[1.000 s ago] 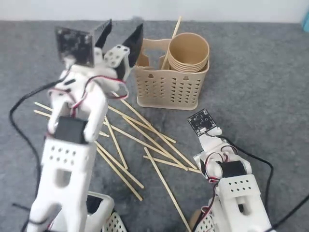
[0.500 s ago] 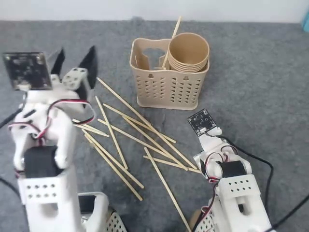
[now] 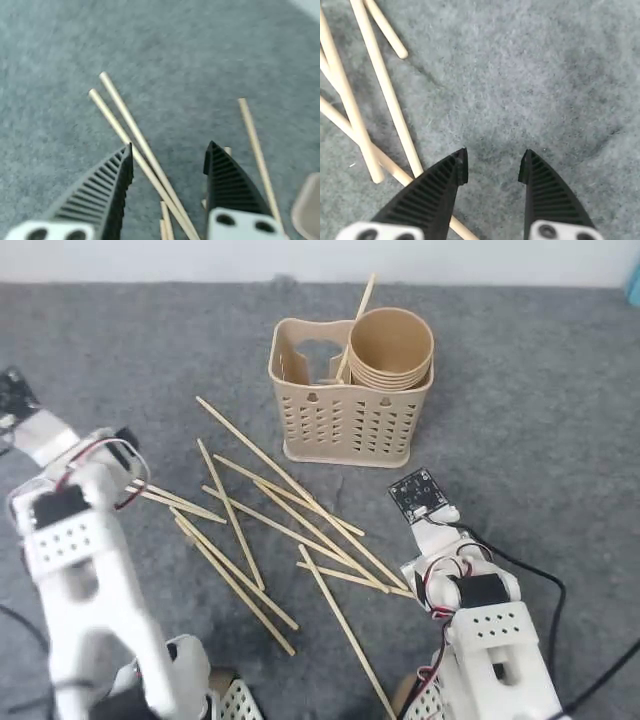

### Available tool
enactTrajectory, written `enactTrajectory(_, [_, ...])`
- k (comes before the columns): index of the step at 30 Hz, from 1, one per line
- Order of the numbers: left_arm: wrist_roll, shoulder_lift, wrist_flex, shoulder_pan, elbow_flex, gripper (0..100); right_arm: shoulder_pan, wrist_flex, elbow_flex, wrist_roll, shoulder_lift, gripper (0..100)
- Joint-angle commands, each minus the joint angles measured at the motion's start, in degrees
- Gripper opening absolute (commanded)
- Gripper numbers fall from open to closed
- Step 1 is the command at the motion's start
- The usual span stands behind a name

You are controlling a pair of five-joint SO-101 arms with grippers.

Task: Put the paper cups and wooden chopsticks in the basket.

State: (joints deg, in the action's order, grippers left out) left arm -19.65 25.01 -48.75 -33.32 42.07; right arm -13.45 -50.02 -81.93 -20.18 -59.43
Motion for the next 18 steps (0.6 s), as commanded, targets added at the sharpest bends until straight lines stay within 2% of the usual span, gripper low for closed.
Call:
enactTrajectory(1, [-1.5, -12.0, 2.1, -3.2, -8.4, 22, 0.4, 0.7, 0.4, -0.4, -0.7, 18.3])
enactTrajectory(5, [-1.5, -25.8, -0.2, -5.3, -18.7, 22, 0.4, 0.7, 0.4, -0.4, -0.7, 18.3])
enactTrajectory(11, [-4.6, -44.0, -11.1, -8.5, -36.7, 22, 0.4, 1.0, 0.4, -0.4, -0.6, 18.3])
enactTrajectory(18, [-5.1, -56.1, -22.7, -10.5, -52.7, 22, 0.4, 1.2, 0.4, -0.4, -0.5, 18.3])
